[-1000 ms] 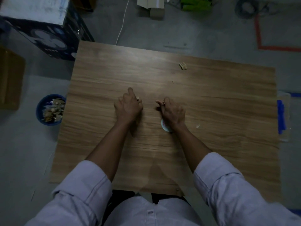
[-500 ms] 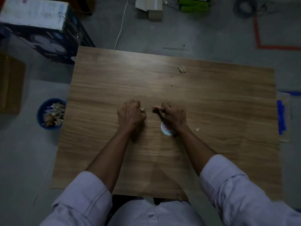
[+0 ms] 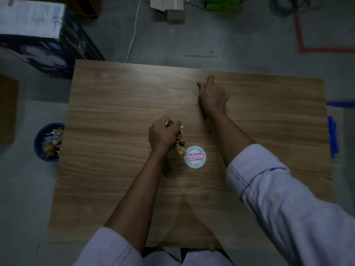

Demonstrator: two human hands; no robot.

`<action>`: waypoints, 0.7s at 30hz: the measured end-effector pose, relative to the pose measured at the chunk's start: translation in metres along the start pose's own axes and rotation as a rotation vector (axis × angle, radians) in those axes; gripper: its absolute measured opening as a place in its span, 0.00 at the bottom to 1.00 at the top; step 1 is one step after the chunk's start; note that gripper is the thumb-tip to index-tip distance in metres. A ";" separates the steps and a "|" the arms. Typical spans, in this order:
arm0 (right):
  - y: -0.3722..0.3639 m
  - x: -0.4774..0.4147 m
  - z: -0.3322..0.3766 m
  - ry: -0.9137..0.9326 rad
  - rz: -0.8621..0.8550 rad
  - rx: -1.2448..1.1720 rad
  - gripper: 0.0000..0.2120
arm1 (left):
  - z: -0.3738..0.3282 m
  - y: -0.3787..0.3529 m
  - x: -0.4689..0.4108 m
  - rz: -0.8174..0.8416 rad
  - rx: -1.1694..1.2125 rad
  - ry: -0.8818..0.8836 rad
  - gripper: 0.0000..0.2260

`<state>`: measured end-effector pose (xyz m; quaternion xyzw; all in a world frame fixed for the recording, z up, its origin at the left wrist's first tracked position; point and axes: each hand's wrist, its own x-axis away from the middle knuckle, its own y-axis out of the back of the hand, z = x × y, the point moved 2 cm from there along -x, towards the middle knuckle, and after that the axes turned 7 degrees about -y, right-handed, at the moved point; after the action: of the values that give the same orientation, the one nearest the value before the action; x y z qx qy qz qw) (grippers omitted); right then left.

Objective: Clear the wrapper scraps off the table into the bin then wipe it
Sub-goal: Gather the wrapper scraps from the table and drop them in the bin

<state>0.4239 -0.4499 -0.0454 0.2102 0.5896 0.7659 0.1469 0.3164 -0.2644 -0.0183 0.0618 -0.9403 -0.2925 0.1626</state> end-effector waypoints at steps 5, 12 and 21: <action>0.002 0.044 -0.005 0.062 0.036 -0.037 0.19 | 0.003 0.005 0.009 0.005 0.044 0.033 0.17; -0.009 0.111 0.000 0.177 0.119 0.146 0.09 | 0.002 -0.003 0.032 0.034 0.046 0.076 0.18; 0.008 0.198 -0.145 -0.412 -0.479 -0.358 0.17 | 0.019 -0.004 0.073 0.058 0.098 0.155 0.19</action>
<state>0.1797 -0.4803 -0.0400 0.1869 0.4369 0.7425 0.4721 0.2411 -0.2726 -0.0158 0.0650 -0.9395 -0.2357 0.2399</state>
